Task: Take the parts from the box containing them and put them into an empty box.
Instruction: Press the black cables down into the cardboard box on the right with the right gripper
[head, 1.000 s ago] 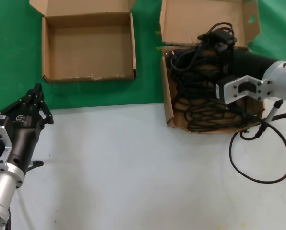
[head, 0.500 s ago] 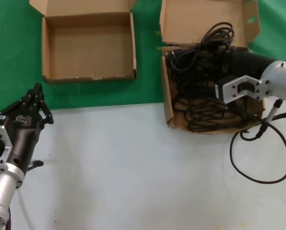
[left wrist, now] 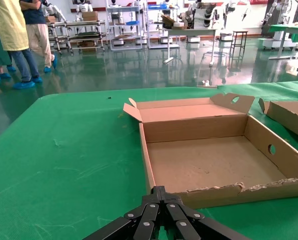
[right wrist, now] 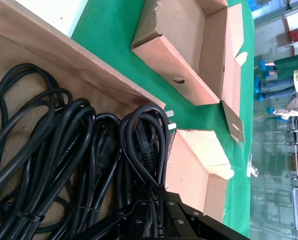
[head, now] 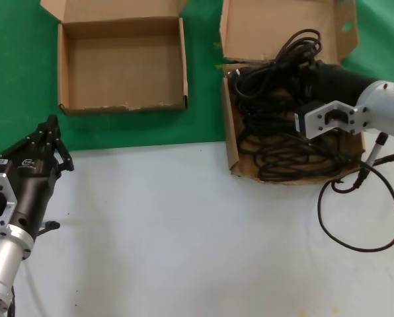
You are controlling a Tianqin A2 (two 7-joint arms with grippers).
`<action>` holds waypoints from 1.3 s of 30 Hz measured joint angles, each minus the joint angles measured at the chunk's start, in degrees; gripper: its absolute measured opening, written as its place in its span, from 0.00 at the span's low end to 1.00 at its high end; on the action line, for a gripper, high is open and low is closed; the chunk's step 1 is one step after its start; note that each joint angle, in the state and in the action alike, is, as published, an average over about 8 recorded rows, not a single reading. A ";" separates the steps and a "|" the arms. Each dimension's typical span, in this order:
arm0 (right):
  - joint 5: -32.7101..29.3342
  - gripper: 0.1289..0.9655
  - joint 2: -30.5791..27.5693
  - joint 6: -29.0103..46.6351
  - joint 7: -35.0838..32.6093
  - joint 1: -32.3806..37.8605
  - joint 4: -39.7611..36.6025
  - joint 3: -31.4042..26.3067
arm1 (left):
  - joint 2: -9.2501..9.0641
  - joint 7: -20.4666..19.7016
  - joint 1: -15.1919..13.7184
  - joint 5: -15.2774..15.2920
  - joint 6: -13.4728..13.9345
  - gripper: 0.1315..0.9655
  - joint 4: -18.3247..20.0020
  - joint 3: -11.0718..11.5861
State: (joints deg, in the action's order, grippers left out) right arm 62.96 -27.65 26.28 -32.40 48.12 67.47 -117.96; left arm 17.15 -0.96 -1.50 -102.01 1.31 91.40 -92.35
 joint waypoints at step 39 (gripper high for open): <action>-5.02 0.21 -0.73 2.58 3.16 -0.66 4.02 0.51 | 0.00 0.00 0.00 0.00 0.00 0.02 0.00 0.00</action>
State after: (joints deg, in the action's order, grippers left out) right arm 57.94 -28.38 28.86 -29.24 47.46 71.49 -117.44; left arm 17.15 -0.95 -1.50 -102.01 1.32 91.40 -92.35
